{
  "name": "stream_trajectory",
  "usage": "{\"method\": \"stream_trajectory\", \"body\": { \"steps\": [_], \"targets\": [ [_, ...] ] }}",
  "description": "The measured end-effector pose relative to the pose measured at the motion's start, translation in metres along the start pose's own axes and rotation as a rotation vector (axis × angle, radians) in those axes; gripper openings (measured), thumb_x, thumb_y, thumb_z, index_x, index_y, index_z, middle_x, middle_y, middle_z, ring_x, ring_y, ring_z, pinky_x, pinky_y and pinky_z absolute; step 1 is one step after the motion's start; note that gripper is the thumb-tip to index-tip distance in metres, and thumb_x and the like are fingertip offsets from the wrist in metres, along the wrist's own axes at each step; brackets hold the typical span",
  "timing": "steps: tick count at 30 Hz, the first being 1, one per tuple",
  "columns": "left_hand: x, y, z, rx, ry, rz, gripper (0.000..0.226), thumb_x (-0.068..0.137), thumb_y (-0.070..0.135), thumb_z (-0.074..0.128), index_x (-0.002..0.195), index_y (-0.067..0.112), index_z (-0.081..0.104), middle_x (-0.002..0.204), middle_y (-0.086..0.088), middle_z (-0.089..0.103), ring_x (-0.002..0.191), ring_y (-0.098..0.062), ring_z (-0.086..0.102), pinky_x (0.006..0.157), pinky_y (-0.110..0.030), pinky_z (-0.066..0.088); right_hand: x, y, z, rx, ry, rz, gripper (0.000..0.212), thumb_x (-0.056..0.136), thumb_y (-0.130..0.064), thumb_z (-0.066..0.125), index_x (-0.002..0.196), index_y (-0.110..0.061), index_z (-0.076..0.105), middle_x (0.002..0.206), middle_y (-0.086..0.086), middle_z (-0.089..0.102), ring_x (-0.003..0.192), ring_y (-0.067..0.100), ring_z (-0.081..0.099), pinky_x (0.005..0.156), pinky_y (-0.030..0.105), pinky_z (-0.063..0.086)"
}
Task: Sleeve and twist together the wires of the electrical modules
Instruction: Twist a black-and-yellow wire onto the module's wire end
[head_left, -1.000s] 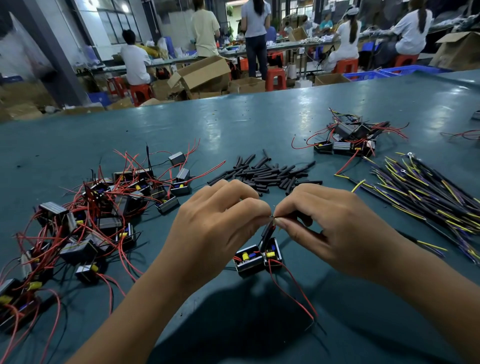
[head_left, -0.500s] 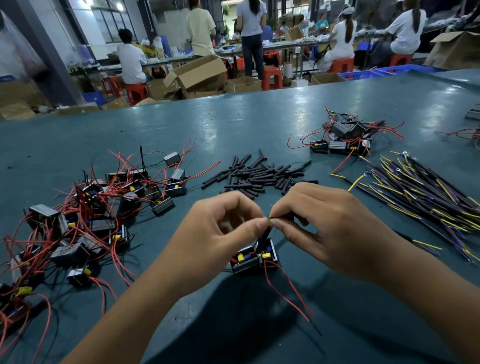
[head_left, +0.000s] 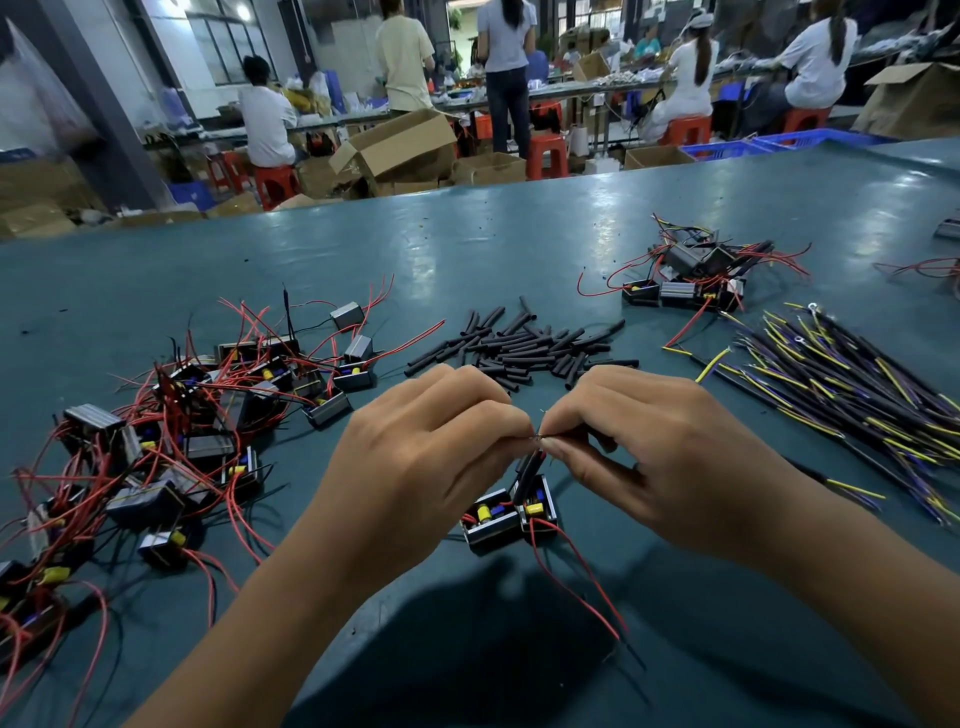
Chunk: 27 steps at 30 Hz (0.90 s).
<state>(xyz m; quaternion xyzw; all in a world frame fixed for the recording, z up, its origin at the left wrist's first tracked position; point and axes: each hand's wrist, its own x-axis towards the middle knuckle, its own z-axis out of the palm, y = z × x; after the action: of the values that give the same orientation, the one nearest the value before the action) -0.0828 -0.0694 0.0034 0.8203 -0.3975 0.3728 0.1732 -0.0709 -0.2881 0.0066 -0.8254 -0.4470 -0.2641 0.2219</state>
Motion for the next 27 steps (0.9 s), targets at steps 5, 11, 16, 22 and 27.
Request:
{"method": "stream_trajectory", "body": {
  "steps": [5,11,16,22,27],
  "targets": [
    [0.001,0.006,-0.001,-0.148,-0.048,-0.118,0.016,0.097,0.017,0.062,0.089,0.006,0.071,0.088,0.0,0.062,0.077,-0.019,0.057,0.065,-0.034,0.047,0.0,-0.001,0.001,-0.005,0.007,-0.014,0.012,0.096,-0.016,0.061,0.091,-0.006,0.067,0.085,-0.012,0.04,0.075,0.004,0.034,0.073,0.016,0.033],
    [0.001,0.014,-0.002,-0.825,-0.185,-0.782,0.013,0.087,0.025,0.067,0.075,0.019,0.068,0.06,0.006,0.048,0.053,-0.012,0.039,0.05,-0.026,0.033,0.001,-0.002,0.001,-0.048,0.028,-0.047,0.014,0.097,-0.013,0.059,0.089,-0.005,0.068,0.078,-0.003,0.053,0.074,0.007,0.035,0.071,0.019,0.032],
    [0.005,0.017,-0.002,-1.347,-0.318,-1.16,0.018,0.082,0.016,0.062,0.064,0.019,0.062,0.062,0.001,0.04,0.053,-0.011,0.029,0.052,-0.025,0.019,0.002,-0.003,0.002,-0.084,0.03,-0.103,0.014,0.096,-0.01,0.06,0.087,-0.003,0.068,0.078,0.002,0.058,0.071,0.019,0.048,0.07,0.022,0.034],
    [0.0,0.01,-0.005,-0.424,-0.187,-0.499,0.009,0.088,0.034,0.069,0.092,0.025,0.068,0.081,0.011,0.059,0.065,-0.011,0.052,0.059,-0.019,0.04,0.001,0.002,0.001,-0.04,0.024,-0.032,0.012,0.095,-0.013,0.062,0.088,-0.005,0.067,0.079,-0.002,0.055,0.073,0.009,0.038,0.07,0.02,0.035],
    [0.0,0.005,-0.004,-0.154,-0.085,-0.162,0.014,0.095,0.023,0.066,0.097,0.01,0.073,0.096,0.002,0.061,0.081,-0.012,0.056,0.065,-0.033,0.049,0.001,0.002,0.001,-0.018,0.027,-0.029,0.014,0.096,-0.014,0.06,0.09,-0.005,0.067,0.084,-0.011,0.042,0.076,0.004,0.033,0.073,0.017,0.033]
  ]
}}
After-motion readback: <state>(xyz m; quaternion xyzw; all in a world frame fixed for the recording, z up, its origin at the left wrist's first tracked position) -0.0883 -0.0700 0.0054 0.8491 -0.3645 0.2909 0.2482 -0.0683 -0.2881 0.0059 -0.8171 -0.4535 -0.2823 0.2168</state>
